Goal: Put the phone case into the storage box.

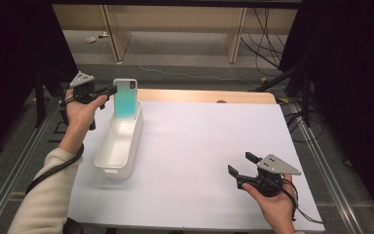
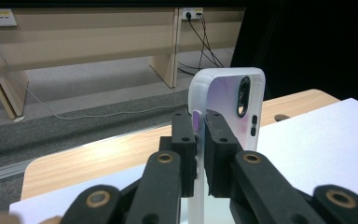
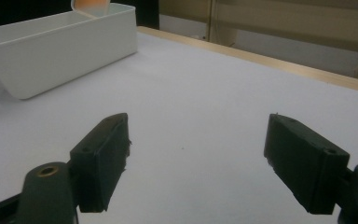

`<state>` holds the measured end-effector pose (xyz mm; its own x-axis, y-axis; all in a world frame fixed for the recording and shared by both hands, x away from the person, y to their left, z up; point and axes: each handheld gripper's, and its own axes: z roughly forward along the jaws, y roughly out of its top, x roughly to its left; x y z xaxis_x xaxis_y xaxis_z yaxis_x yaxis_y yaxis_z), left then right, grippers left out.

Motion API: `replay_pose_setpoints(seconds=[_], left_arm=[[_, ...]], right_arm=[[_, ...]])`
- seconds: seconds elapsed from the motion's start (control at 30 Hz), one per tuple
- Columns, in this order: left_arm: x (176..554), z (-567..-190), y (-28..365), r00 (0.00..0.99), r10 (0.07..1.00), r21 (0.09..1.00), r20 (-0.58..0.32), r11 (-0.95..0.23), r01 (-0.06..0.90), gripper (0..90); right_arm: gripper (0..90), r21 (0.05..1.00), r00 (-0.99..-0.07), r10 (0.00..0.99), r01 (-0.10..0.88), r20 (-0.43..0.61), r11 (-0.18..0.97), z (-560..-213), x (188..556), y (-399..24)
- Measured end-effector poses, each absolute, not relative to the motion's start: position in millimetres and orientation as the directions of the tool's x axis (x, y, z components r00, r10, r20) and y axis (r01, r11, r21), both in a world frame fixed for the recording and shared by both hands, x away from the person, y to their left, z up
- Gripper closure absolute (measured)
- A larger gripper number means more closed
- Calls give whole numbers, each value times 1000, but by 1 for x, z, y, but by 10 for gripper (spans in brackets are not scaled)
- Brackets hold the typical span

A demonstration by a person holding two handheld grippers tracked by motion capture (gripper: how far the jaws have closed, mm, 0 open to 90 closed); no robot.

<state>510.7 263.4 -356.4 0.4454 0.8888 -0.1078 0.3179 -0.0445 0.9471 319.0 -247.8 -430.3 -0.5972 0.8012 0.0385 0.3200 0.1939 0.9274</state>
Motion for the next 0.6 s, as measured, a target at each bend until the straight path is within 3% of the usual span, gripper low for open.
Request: replay_pose_setpoints(seconds=[0.6], left_arm=[[520, -364, 263, 442, 890, 942, -108, -51, 333, 834]], right_arm=[[225, 925, -595, 804, 317, 24, 207, -430, 319, -249]])
